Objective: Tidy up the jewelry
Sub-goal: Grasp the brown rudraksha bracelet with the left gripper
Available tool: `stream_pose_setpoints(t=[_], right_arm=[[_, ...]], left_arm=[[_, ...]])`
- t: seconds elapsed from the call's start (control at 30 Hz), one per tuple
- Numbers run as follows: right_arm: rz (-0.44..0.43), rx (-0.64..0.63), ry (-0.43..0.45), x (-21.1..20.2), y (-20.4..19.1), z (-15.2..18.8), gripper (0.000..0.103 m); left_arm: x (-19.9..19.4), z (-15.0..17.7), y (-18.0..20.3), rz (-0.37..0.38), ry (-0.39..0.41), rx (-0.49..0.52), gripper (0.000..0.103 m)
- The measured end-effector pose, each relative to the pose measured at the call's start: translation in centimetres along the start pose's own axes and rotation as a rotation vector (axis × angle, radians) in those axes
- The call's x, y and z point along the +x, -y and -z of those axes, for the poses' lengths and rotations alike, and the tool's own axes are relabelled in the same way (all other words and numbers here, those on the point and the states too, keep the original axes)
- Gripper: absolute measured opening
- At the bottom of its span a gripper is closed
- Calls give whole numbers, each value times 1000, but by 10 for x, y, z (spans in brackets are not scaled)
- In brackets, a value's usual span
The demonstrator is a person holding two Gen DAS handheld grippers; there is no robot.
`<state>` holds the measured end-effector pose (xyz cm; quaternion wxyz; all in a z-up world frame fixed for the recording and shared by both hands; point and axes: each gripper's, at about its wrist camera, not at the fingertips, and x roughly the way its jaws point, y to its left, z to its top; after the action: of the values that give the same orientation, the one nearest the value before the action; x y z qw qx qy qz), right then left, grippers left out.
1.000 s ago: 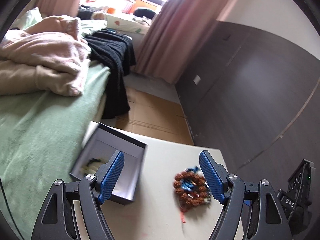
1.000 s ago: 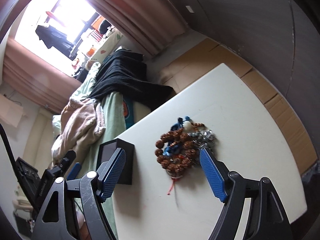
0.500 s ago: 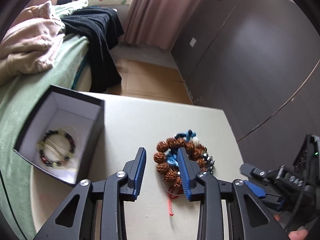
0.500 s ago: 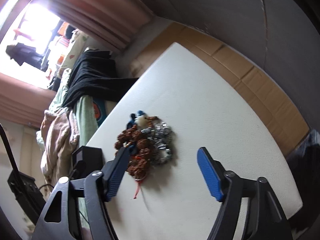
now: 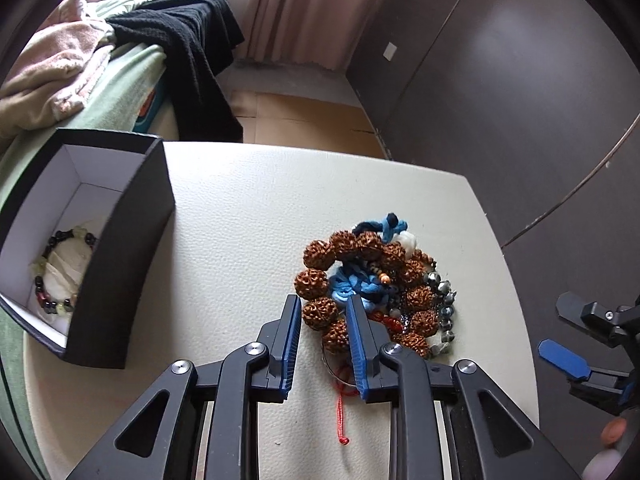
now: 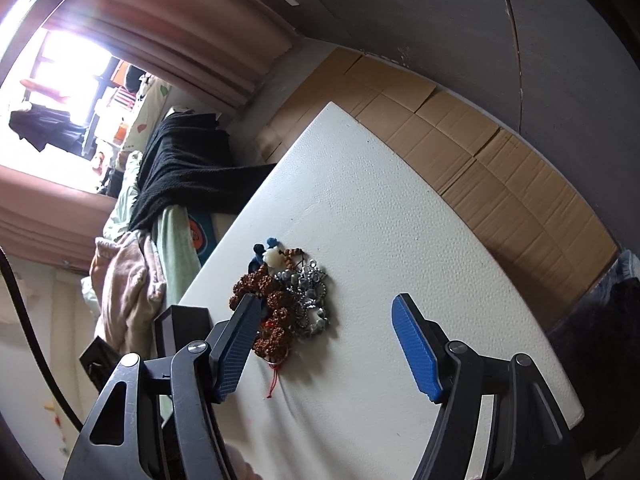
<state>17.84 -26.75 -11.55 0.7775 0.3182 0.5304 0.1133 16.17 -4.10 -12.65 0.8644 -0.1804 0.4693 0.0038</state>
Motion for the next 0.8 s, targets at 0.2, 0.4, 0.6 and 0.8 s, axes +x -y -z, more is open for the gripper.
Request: stream_pose_setpoints(t=[0.2,0.4,0.6,0.8], right_arm=[[-1,-29,-19,4,-6,2,70],[19,-68,-51,18,-14,6,70],[56,-99,-72,35,-20,8,70],[110,-153,-65,47,-26,9,53]], left_arm=[[8,-1,-8,30,3,-54,25],[11,-2,-14,37,-29,-73,20],[-24,-8,-14,121,37,-81,20],[-58,-12,-11,189,108,-61,20]])
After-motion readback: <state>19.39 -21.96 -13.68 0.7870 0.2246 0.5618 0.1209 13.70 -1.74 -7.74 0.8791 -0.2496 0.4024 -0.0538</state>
